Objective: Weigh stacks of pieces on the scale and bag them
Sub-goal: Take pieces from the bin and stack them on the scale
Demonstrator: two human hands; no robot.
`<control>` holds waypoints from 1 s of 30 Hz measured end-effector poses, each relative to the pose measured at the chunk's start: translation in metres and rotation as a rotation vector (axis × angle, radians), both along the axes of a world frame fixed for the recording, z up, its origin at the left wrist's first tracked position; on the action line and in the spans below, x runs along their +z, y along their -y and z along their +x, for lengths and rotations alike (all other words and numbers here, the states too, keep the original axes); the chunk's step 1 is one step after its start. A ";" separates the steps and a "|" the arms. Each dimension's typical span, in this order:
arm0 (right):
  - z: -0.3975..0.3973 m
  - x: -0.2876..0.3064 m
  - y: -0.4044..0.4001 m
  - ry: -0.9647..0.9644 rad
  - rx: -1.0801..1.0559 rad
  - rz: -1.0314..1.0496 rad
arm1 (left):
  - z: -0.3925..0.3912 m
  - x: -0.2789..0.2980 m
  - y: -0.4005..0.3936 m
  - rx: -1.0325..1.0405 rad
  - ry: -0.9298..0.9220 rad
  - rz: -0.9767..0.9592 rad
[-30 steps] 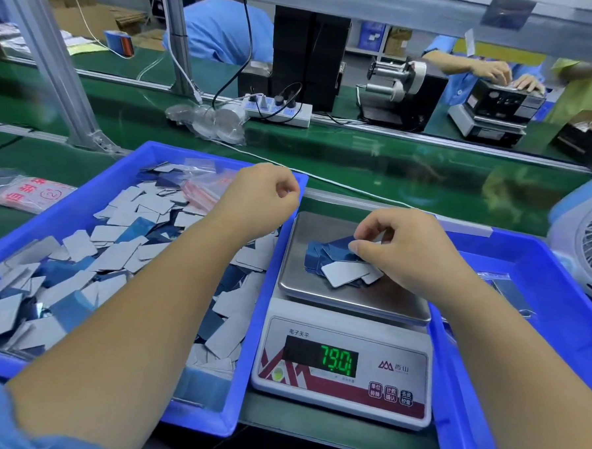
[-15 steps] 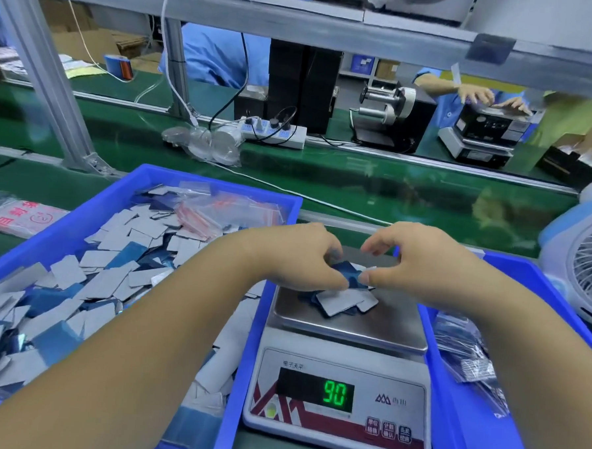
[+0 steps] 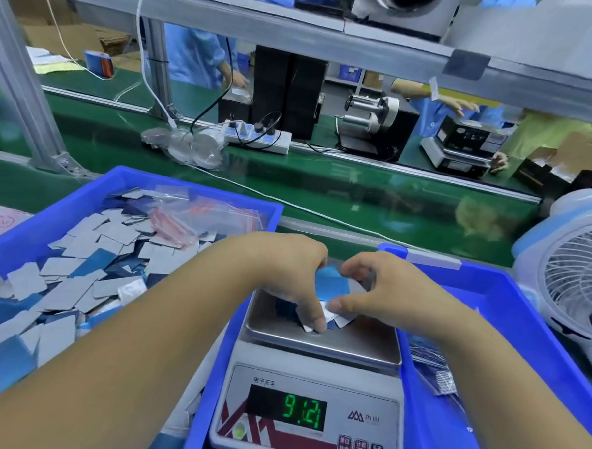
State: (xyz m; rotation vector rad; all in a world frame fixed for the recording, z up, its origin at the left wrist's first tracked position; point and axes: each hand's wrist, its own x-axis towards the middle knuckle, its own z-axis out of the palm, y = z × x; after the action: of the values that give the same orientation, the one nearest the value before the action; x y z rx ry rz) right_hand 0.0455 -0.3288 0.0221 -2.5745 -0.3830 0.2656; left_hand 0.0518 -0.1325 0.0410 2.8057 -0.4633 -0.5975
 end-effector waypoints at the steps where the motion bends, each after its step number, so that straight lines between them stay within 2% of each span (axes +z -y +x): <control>1: 0.000 -0.001 0.001 -0.007 -0.017 0.009 | 0.001 0.000 0.001 0.005 -0.001 0.007; 6: 0.003 -0.004 0.006 -0.042 -0.097 0.088 | 0.002 -0.001 0.002 0.038 -0.009 -0.024; 10: 0.003 -0.004 0.008 -0.080 -0.137 0.165 | 0.000 -0.006 0.001 0.055 0.003 -0.119; 18: 0.000 -0.005 0.011 -0.081 -0.091 0.247 | -0.010 -0.011 -0.003 0.014 0.072 -0.291; 23: -0.002 -0.004 0.013 -0.081 0.003 0.276 | -0.011 -0.014 -0.005 -0.017 0.053 -0.425; 30: -0.002 -0.006 0.015 -0.118 0.029 0.281 | -0.010 -0.018 -0.008 -0.036 0.010 -0.537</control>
State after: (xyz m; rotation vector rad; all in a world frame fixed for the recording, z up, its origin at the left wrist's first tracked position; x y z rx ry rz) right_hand 0.0435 -0.3439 0.0165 -2.2682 -0.3854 0.3462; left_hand 0.0417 -0.1242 0.0231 2.2940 -0.5782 -0.3915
